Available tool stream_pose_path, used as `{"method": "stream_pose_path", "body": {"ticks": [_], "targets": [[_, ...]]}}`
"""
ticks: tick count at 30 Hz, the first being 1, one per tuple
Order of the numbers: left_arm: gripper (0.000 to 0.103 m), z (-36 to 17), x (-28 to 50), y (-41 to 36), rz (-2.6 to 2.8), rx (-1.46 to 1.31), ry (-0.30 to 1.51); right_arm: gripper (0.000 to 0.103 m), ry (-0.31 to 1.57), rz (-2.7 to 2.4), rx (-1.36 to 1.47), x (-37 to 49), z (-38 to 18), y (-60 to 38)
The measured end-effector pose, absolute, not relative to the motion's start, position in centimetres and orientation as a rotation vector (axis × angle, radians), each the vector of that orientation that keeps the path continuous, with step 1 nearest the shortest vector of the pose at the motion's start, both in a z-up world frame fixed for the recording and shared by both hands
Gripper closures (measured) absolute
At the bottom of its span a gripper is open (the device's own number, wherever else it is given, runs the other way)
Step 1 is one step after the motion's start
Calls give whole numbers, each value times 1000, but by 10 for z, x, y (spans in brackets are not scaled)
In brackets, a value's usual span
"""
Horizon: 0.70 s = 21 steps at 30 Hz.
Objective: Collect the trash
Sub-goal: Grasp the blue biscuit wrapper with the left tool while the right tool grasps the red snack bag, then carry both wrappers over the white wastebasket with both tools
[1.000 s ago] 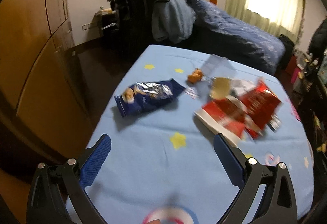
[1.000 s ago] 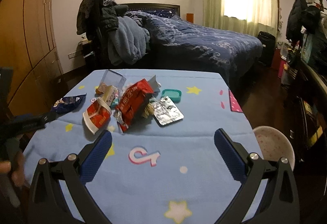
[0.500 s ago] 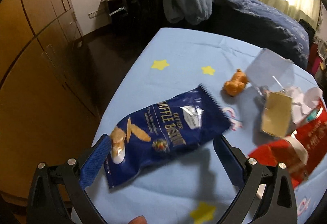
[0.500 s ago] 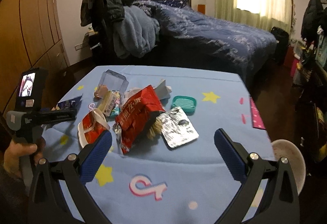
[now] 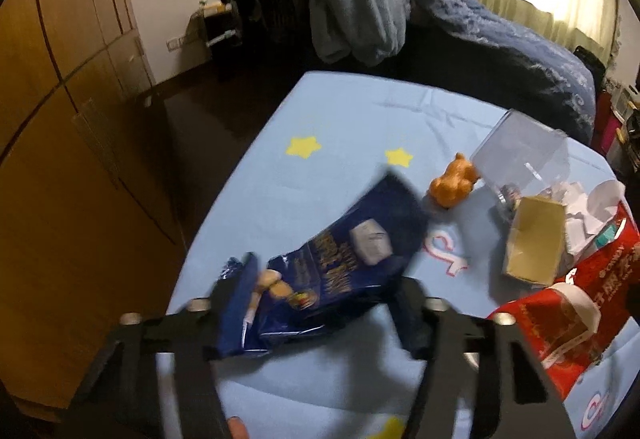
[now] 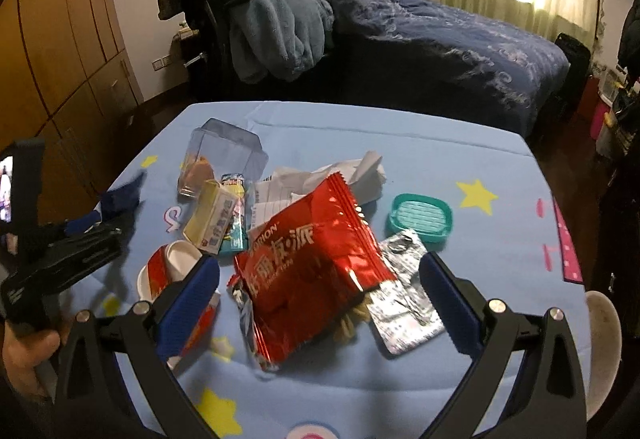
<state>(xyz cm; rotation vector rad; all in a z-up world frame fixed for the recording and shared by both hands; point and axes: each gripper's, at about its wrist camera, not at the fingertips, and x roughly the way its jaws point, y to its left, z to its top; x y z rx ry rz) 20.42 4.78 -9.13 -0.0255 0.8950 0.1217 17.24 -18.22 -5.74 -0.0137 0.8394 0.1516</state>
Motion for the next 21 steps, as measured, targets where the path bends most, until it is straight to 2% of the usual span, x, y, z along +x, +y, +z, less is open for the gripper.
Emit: {"method": "stream_pose_path", "body": {"ticks": [1, 2, 4, 7, 9, 11, 14, 21], "targets": [[81, -92, 207, 48, 103, -40, 913, 10, 843, 152, -14, 175, -59, -181], [86, -94, 208, 49, 78, -64, 927, 17, 846, 152, -15, 177, -60, -180], [87, -94, 208, 48, 76, -62, 921, 26, 864, 157, -16, 180, -63, -178], [87, -95, 206, 44, 67, -50, 915, 55, 885, 178, -13, 181, -67, -175], [88, -94, 202, 44, 55, -56, 908, 67, 874, 183, -25, 179, -67, -173], [90, -91, 200, 44, 45, -63, 899, 88, 858, 190, -29, 176, -65, -172], [91, -86, 193, 45, 38, -67, 879, 92, 844, 211, -9, 173, -61, -175], [91, -64, 171, 48, 11, -88, 823, 93, 792, 250, 56, 155, -42, -190]]}}
